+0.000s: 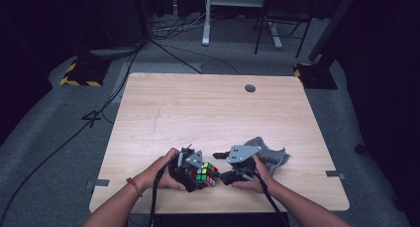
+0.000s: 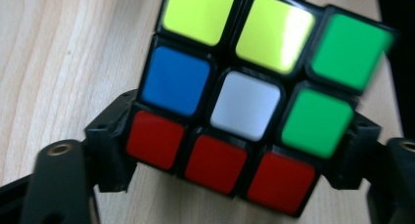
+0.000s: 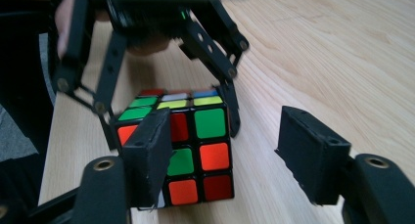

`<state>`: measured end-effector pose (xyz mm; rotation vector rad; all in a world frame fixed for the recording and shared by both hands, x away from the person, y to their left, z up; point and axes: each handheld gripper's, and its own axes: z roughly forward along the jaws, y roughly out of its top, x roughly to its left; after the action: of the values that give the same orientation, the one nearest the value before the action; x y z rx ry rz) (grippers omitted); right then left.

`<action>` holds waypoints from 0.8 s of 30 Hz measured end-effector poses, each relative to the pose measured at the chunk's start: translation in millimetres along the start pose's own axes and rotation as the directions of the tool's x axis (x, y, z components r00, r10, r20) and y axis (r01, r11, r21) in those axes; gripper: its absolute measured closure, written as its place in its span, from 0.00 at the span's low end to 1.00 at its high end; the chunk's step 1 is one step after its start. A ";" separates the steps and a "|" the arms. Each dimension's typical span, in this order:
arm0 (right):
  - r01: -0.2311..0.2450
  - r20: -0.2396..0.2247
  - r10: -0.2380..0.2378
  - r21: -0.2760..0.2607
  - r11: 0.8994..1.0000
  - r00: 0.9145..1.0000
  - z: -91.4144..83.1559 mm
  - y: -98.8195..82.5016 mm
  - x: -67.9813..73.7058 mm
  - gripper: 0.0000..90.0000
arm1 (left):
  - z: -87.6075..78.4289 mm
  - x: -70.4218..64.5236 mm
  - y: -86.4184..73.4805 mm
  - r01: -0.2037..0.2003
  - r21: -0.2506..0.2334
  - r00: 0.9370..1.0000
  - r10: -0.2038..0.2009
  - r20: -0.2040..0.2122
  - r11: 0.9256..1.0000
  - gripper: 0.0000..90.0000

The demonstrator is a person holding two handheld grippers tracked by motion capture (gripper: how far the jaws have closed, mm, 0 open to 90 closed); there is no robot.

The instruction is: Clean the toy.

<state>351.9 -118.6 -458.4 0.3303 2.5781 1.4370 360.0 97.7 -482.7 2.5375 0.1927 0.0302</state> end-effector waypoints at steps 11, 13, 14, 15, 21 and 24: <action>0.026 -0.015 -0.026 0.023 0.999 1.000 15.5 17.8 1.0 0.44 | -0.8 4.4 -8.3 0.055 -0.019 0.998 -0.055 0.023 0.998 0.20; 0.026 -0.019 -0.025 0.036 0.999 0.999 18.5 21.5 -0.3 0.44 | -1.8 3.9 -8.8 0.050 -0.021 0.999 -0.050 0.007 0.999 0.19; 0.026 -0.021 -0.026 0.040 0.999 0.999 20.3 23.2 -0.9 0.44 | -2.3 4.1 -8.9 0.052 -0.025 0.999 -0.052 0.006 0.998 0.19; 0.024 -0.023 -0.023 0.048 0.999 0.999 22.0 25.3 -1.2 0.44 | -2.6 4.3 -9.1 0.050 -0.024 0.999 -0.050 0.008 0.998 0.18; 0.055 -0.023 -0.053 0.101 0.993 0.998 34.8 36.1 0.7 0.42 | -13.6 3.6 -14.1 0.054 -0.055 0.999 -0.054 0.002 0.997 0.19; 0.050 -0.032 -0.047 0.100 0.994 0.998 38.2 36.6 1.2 0.42 | -19.1 2.9 -17.6 0.056 -0.060 0.998 -0.057 -0.012 0.997 0.21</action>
<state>364.5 -68.5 -447.1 0.2600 2.6689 1.3080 359.3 123.2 -476.9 2.4719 0.2653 0.0312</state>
